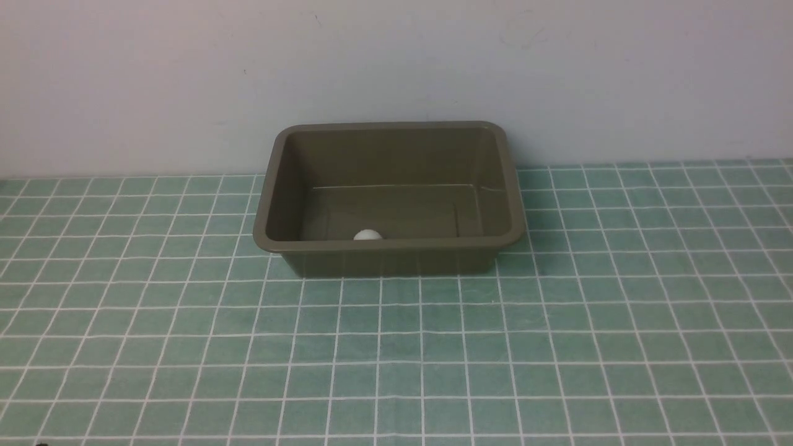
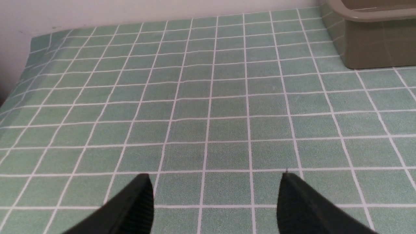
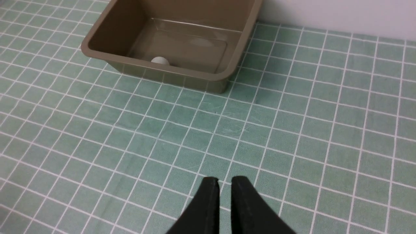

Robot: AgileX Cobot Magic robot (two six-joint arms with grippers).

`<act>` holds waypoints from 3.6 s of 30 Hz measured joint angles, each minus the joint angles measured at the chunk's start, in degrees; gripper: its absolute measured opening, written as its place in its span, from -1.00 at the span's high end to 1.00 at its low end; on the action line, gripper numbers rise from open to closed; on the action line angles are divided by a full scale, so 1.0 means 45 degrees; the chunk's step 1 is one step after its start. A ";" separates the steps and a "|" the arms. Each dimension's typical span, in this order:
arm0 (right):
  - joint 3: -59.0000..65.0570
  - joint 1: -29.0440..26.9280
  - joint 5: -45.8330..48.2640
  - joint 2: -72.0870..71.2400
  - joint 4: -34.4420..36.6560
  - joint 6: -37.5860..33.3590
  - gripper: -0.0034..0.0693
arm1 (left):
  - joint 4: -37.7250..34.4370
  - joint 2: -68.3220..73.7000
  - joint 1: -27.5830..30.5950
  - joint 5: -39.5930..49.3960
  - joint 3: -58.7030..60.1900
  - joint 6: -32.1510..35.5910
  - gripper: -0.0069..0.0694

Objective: Put the table tennis balls in the box on the green coffee tablecloth.

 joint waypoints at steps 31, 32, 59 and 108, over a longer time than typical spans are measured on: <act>0.0012 -0.1145 -0.0013 -0.0857 -0.0063 0.0000 0.78 | 0.0000 0.0000 0.0000 0.0000 0.0000 0.0000 -0.39; 0.0012 -0.1391 -0.0013 -0.1310 -0.0217 -0.0044 0.78 | 0.0000 0.0000 0.0000 0.0000 0.0000 0.0000 -0.39; 1.2700 -0.1639 -1.2445 -0.5252 0.1122 -0.2003 0.78 | 0.0000 0.0000 0.0000 0.0000 0.0000 0.0000 -0.39; 1.5245 -0.1696 -1.3476 -0.5252 0.0578 -0.2037 0.78 | 0.0000 0.0000 0.0000 0.0000 0.0000 0.0000 -0.39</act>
